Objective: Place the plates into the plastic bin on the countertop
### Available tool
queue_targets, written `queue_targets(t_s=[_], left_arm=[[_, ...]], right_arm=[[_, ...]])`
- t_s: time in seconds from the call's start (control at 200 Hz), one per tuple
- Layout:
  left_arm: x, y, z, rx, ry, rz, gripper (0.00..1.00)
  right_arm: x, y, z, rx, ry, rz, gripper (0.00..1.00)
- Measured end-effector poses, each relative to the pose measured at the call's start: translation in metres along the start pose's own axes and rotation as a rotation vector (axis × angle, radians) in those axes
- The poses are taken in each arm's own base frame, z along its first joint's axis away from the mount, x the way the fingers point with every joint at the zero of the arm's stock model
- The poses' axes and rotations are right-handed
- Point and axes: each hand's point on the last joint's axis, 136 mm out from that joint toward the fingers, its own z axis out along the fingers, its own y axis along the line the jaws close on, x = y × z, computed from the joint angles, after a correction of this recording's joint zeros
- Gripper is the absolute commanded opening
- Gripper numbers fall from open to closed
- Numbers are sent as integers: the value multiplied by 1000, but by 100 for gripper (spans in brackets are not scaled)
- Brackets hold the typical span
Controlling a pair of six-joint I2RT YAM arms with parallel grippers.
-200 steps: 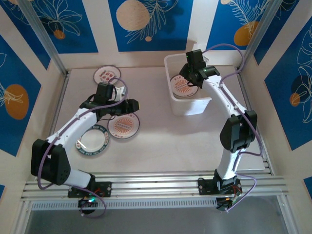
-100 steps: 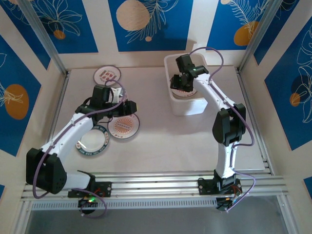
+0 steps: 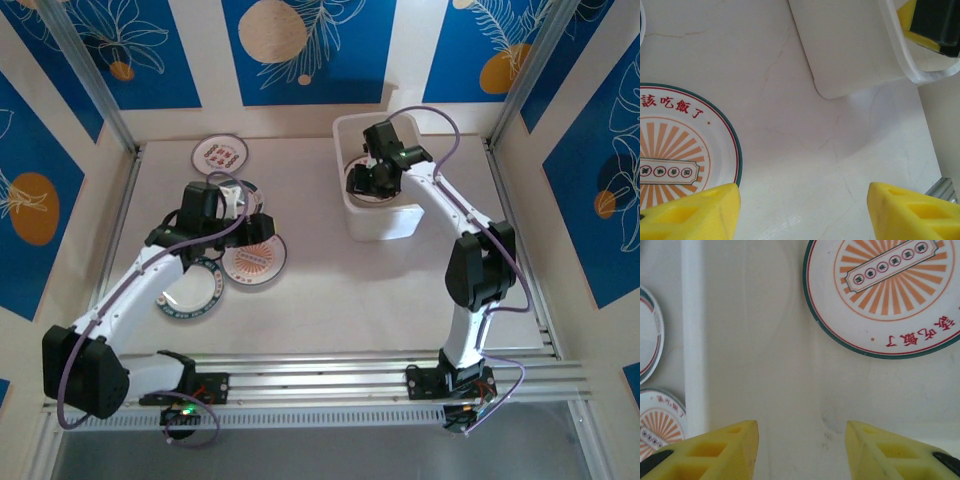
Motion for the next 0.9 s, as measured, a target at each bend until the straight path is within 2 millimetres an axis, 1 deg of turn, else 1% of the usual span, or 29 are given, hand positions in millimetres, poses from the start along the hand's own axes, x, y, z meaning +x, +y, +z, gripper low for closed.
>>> queue_targets(t_s=[0.235, 0.375, 0.55, 0.725, 0.9], left_arm=[[10, 3, -8, -5, -15, -14, 69], [13, 6, -15, -25, -37, -13, 69], [12, 11, -22, -61, -60, -12, 69], [14, 16, -26, -94, -61, -19, 69], [17, 22, -32, -127, -65, -24, 69]], right_arm=[[34, 17, -11, -64, 30, -44, 49], [48, 28, -17, -97, 33, -71, 49], [59, 38, -21, -122, 33, -99, 49], [66, 43, -23, -135, 31, -116, 49], [77, 49, -32, -151, 31, -144, 48]])
